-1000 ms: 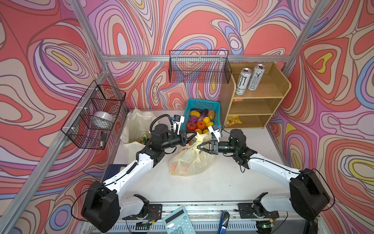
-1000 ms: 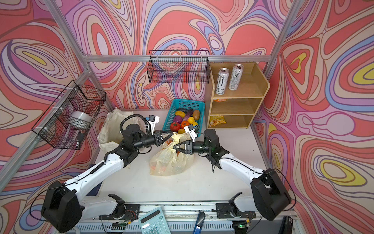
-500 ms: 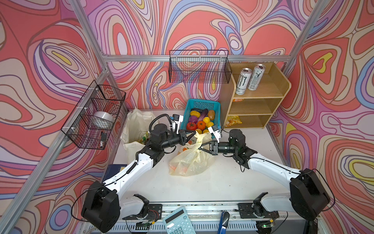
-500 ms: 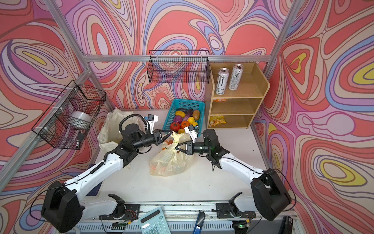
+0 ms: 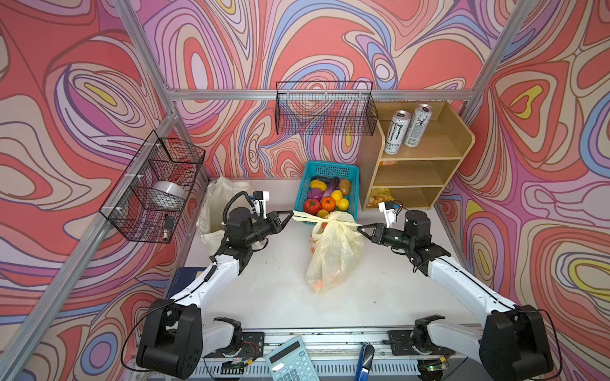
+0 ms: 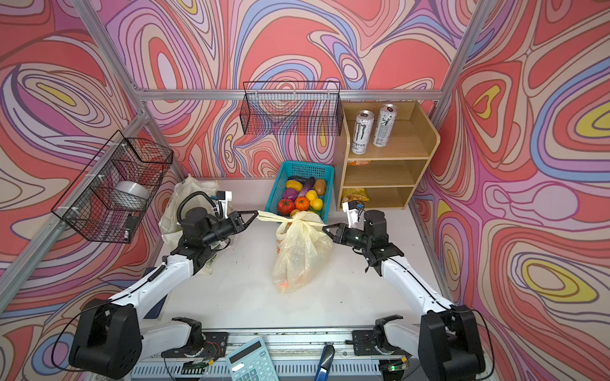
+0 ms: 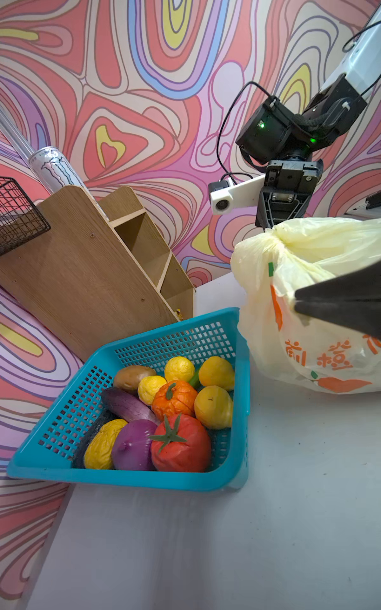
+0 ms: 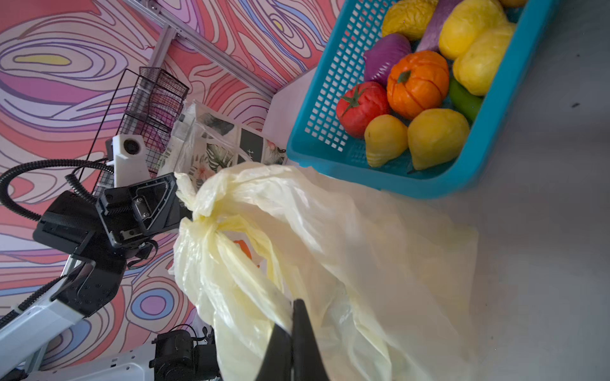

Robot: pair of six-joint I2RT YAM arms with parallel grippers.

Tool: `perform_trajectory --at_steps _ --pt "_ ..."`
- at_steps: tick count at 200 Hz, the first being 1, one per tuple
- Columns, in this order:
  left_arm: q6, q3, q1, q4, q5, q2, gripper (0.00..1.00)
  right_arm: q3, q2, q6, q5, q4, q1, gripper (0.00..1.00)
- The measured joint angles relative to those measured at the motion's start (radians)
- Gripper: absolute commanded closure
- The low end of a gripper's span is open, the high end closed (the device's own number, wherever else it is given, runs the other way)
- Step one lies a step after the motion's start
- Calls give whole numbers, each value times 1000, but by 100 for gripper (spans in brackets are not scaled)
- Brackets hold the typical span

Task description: Place the mixed food into the grocery bags and tie them

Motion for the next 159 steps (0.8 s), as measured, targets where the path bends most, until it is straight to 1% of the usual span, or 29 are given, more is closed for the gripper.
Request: perform_trajectory --at_steps 17,31,55,70,105,131,159 --pt "-6 -20 0 16 -2 0 100 -10 -2 18 40 -8 -10 100" --pt "-6 -35 0 21 -1 0 100 -40 -13 45 64 -4 -45 100" --pt "-6 -57 0 18 7 0 100 -142 -37 124 69 25 -182 100" --pt "-6 -62 0 17 14 0 100 -185 -34 164 66 36 -227 100" --pt "-6 -72 0 19 12 0 100 -188 -10 228 48 90 -240 100" --pt "-6 -72 2 21 6 0 100 -179 -12 232 45 97 -243 100" --pt "-2 -74 4 21 7 0 100 -185 -50 226 64 58 -246 100"
